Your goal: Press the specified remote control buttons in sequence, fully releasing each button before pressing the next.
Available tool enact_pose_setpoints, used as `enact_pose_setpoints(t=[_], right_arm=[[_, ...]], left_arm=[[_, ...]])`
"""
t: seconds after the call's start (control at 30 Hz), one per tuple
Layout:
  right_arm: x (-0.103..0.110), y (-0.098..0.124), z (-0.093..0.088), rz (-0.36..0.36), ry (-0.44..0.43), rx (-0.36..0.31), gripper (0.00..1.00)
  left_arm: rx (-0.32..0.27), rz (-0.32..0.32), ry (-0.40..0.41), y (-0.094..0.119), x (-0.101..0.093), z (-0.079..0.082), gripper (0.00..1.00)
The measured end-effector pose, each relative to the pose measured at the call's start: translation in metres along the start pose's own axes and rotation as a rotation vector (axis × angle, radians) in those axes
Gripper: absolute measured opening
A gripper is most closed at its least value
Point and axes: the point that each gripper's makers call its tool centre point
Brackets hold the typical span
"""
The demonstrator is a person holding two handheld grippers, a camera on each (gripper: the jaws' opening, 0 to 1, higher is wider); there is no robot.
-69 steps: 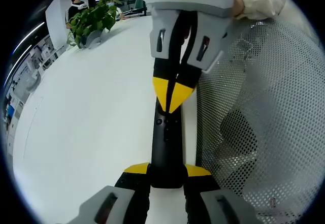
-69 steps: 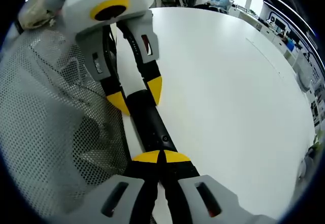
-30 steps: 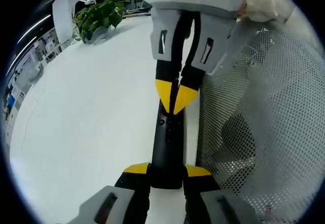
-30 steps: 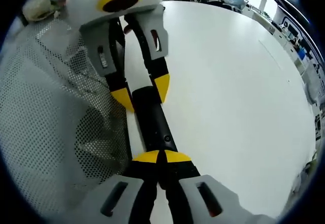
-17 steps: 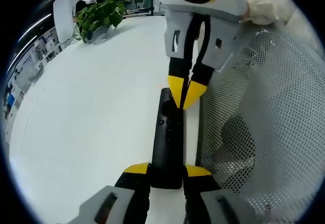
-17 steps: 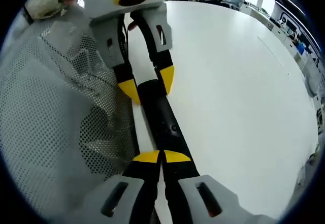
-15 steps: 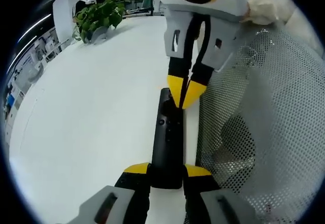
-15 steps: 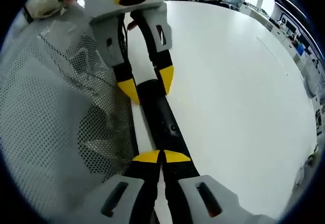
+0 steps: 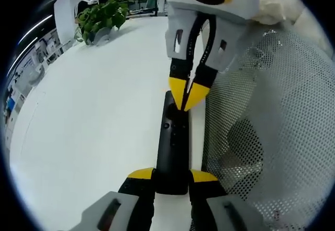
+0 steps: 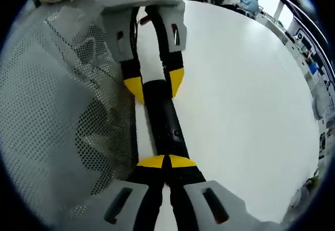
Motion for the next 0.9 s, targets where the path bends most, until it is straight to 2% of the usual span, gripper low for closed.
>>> enact_pose_setpoints(t=[0.13,0.23,0.57,0.67,0.9], right_arm=[[0.0012,-0.0002,0.0002,0.028,0.124,0.011,0.0],[0.002,-0.0005,0.0005,0.041,0.184,0.024,0.0],[0.003,-0.0016,0.0004,0.076,0.292,0.045,0.0],[0.0036,-0.0023,0.0004,0.064,0.393,0.063,0.0],[0.0043,-0.0024,0.0009,0.042,0.429,0.055,0.0]], left_arm=[[0.001,0.001,-0.003,0.0002,-0.0002,-0.0001,0.25],[0.002,0.001,-0.005,0.0002,-0.0001,-0.0003,0.25],[0.007,0.001,-0.013,0.0001,-0.0002,-0.0005,0.25],[0.009,0.003,-0.019,0.0,-0.0001,-0.0008,0.25],[0.011,0.003,-0.022,0.0003,-0.0001,-0.0011,0.25]])
Point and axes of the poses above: the point that each gripper's makers call its tool centre point, and the gripper's own axes: y roughly backward along the fingers, x roughly to its left, z roughly out of its top, and after that the axes turned 1 degree about y, right-handed
